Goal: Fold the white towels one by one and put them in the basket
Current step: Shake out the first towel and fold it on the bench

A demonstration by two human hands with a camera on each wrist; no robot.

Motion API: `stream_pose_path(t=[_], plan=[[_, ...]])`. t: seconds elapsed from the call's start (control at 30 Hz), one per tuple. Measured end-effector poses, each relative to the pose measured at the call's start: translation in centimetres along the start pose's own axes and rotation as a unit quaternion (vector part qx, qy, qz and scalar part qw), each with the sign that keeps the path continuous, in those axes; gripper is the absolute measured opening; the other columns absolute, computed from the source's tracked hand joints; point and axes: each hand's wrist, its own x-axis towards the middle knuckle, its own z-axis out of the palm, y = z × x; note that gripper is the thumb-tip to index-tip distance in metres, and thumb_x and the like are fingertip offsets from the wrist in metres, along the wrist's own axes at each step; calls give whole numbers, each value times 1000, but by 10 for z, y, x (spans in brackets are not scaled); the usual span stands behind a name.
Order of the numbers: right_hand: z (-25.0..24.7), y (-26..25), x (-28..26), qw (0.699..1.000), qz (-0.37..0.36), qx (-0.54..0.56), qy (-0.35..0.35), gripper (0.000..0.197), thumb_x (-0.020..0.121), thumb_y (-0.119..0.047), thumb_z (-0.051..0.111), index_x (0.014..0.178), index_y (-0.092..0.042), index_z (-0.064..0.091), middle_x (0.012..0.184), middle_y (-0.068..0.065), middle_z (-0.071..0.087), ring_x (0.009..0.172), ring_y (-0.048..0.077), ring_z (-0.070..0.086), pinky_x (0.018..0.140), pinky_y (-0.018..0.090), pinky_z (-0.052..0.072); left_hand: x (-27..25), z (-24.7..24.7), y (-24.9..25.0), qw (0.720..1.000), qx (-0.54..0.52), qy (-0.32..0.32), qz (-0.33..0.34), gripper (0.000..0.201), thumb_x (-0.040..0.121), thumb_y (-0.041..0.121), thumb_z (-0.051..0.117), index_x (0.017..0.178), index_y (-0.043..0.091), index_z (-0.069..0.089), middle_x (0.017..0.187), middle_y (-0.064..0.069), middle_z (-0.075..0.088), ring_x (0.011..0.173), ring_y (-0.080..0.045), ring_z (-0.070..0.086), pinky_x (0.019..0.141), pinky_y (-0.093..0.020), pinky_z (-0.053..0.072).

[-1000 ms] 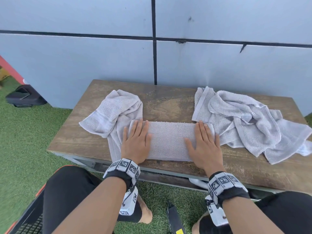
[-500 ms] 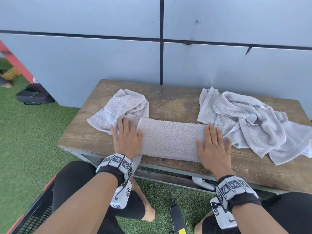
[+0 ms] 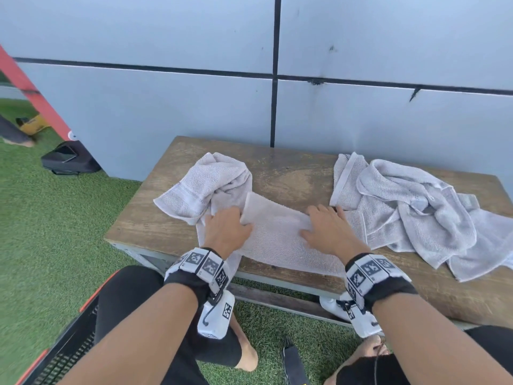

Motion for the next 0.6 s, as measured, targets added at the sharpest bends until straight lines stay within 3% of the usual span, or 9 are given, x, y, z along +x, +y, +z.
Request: stream_pose_path(t=[0.07, 0.1, 0.17, 0.23, 0.33, 0.4, 0.47, 0.53, 0.6], plan=[[-13, 6, -2, 999, 3, 44, -16, 40, 90, -46, 59, 120, -23, 47, 112, 2, 64, 105, 26, 59, 101, 46, 44, 6, -19, 8, 995, -82, -34, 35, 25, 87, 31, 65, 77, 18, 46, 72, 6, 50, 73, -19, 53, 63, -29, 39], [-21, 9, -6, 996, 11, 87, -13, 35, 89, -45, 62, 111, -23, 47, 102, 1, 64, 94, 25, 60, 90, 44, 50, 10, -31, 13, 992, -104, -43, 59, 23, 87, 29, 68, 82, 16, 49, 74, 5, 52, 72, -18, 53, 58, -27, 37], [-35, 16, -9, 984, 28, 175, 21, 30, 88, -41, 66, 99, -20, 49, 92, 1, 61, 87, 26, 58, 78, 40, 49, 23, -59, 27, 984, -137, -40, 104, 21, 86, 27, 73, 89, 14, 56, 82, 4, 60, 74, -17, 56, 59, -26, 39], [-50, 20, -12, 965, 47, 253, 57, 31, 87, -38, 71, 96, -14, 53, 92, 2, 62, 87, 25, 58, 75, 37, 44, 39, -82, 44, 975, -180, 7, 130, 22, 83, 24, 76, 94, 13, 60, 89, 1, 66, 81, -18, 61, 62, -28, 43], [-55, 23, -14, 939, 109, 310, 103, 34, 88, -37, 69, 105, -14, 51, 99, 4, 63, 94, 26, 58, 77, 36, 44, 59, -93, 67, 965, -175, 105, 162, 29, 86, 18, 71, 113, 14, 60, 101, -2, 66, 97, -23, 63, 78, -29, 44], [-44, 26, -19, 956, 136, 230, 122, 38, 90, -35, 62, 116, -12, 47, 112, 9, 62, 107, 32, 56, 85, 42, 47, 60, -81, 75, 968, -122, 114, 187, 42, 90, 20, 66, 129, 15, 53, 117, -8, 63, 108, -25, 59, 93, -34, 43], [-28, 26, -27, 975, 125, 130, 128, 47, 92, -32, 57, 130, -9, 42, 128, 11, 52, 122, 33, 47, 94, 46, 46, 51, -55, 74, 971, -79, 80, 212, 45, 93, 24, 62, 136, 16, 50, 131, -8, 58, 120, -25, 55, 103, -38, 42], [-11, 24, -34, 983, 65, 108, 134, 52, 96, -30, 54, 140, -10, 37, 140, 10, 44, 131, 30, 41, 103, 44, 42, 35, -18, 67, 970, -49, 19, 235, 48, 96, 26, 57, 142, 17, 46, 145, -8, 47, 130, -25, 49, 110, -40, 39], [8, 20, -35, 991, -10, 82, 108, 57, 99, -31, 50, 148, -9, 31, 153, 9, 33, 142, 28, 31, 115, 42, 32, 14, 19, 63, 965, -5, -41, 261, 52, 100, 29, 50, 149, 15, 38, 159, -9, 30, 145, -29, 32, 118, -44, 29]])
